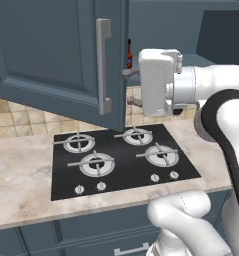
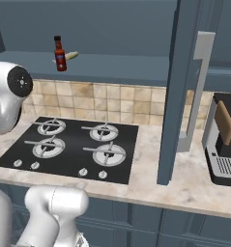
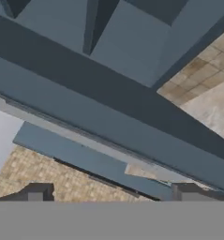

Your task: The dining table condiment station is running low on condiment bottle. Refill the condiment station by opening the cabinet and taking the condiment bottle from the cabinet and placing it on the dining table.

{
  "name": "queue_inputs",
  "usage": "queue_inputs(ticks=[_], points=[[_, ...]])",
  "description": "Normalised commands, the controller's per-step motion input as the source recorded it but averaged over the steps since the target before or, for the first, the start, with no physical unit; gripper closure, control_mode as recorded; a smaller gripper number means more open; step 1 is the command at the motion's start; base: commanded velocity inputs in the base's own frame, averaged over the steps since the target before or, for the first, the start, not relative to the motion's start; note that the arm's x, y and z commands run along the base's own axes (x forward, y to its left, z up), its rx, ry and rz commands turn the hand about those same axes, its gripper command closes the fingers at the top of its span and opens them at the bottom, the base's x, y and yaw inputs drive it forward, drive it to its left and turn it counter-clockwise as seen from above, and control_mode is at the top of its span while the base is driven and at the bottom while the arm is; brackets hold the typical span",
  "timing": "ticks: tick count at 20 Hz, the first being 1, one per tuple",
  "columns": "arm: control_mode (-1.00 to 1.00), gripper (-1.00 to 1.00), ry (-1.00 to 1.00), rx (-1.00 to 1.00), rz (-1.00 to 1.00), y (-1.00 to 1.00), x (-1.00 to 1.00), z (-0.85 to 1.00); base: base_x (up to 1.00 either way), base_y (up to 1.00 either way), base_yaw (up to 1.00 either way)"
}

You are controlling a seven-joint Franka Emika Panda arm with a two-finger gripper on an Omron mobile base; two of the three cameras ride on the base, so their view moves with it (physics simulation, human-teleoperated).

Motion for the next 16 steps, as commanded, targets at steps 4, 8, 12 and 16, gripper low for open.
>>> queue_inputs(ticks=[4,8,12,16], points=[[-1.00,-1.00,-0.07,0.00,0.24,0.61,-0.79,0.00,0.00,0.00,0.00],[-1.00,-1.00,-0.03,0.03,0.15,0.08,-0.15,0.00,0.00,0.00,0.00],[-1.00,-1.00,0.00,0.19,0.13,-0.98,0.37,0.00,0.00,0.00,0.00],[-1.00,-1.00,0.00,0.21,0.12,-1.00,0.33,0.00,0.00,0.00,0.00]])
